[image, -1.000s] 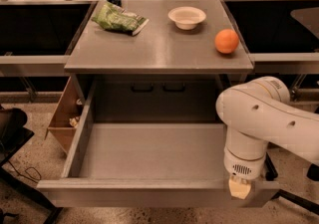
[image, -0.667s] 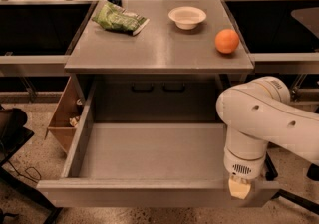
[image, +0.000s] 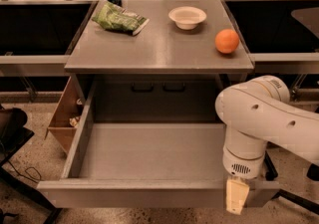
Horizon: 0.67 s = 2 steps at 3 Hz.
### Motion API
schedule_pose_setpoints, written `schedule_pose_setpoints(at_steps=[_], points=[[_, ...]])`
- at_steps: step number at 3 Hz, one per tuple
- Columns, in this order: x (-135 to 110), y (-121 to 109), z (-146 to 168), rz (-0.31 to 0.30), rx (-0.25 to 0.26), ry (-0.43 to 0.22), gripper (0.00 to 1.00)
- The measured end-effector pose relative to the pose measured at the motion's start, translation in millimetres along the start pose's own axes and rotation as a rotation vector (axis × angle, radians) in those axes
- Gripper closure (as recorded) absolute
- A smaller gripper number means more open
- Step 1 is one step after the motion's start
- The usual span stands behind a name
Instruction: Open top drawer
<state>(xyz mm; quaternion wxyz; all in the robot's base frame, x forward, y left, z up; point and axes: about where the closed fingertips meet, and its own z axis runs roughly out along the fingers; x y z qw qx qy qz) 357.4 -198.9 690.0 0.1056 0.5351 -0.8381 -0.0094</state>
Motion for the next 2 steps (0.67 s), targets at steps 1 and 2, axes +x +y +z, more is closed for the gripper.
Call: schedule_pose_setpoints(at_steps=[1, 2], points=[[14.7, 6.6, -42.9, 0.038, 0.077, 0.006, 0.00], [44.6, 18.5, -124.0, 0.069, 0.207, -0.063, 0.00]])
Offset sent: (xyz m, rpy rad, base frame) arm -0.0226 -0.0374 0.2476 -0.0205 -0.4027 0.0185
